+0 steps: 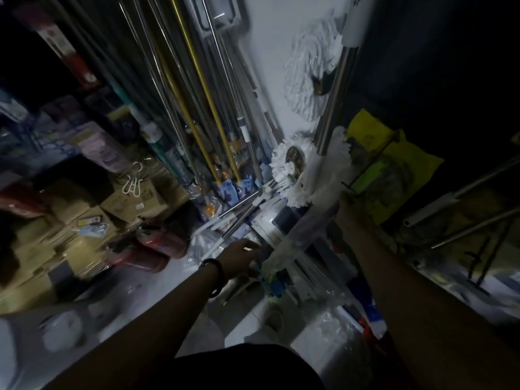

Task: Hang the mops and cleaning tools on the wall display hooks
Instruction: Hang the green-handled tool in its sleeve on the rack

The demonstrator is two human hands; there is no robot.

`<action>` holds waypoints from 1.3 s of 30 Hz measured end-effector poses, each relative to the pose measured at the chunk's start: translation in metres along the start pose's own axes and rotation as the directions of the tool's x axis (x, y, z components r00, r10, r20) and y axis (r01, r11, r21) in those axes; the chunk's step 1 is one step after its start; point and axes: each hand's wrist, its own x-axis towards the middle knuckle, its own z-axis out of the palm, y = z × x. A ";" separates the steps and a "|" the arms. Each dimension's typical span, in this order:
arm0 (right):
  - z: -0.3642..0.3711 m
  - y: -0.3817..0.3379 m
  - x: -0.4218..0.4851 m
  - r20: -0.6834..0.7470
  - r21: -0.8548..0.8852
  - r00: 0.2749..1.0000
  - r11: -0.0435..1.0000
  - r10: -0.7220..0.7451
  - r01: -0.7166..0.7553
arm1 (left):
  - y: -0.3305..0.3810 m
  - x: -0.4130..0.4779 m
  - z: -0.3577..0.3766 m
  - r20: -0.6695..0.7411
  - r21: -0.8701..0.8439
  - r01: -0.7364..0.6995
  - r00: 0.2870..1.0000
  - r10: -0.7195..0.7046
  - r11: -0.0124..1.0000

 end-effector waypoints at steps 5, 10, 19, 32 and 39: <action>0.008 0.024 -0.050 -0.094 -0.070 0.991 0.993 -0.100 0.094 | 0.004 0.002 -0.005 -0.056 0.025 -0.065 0.996 0.066 0.998; 0.013 0.030 -0.073 0.026 -0.050 0.996 0.995 -0.081 0.082 | 0.013 0.001 -0.011 0.017 0.016 -0.035 0.999 0.035 0.999; 0.027 -0.003 -0.149 0.106 -0.309 0.918 0.865 -0.382 0.395 | 0.048 -0.007 -0.026 0.086 0.152 -0.377 0.926 0.368 0.914; -0.017 -0.151 -0.229 0.218 -0.165 0.802 0.789 -0.556 0.592 | 0.185 -0.121 -0.028 0.378 0.022 -0.951 0.292 0.878 0.307; -0.073 -0.219 -0.310 -0.055 -0.343 0.771 0.738 -0.634 0.581 | 0.221 -0.182 -0.022 0.267 -0.127 -0.967 0.182 0.946 0.221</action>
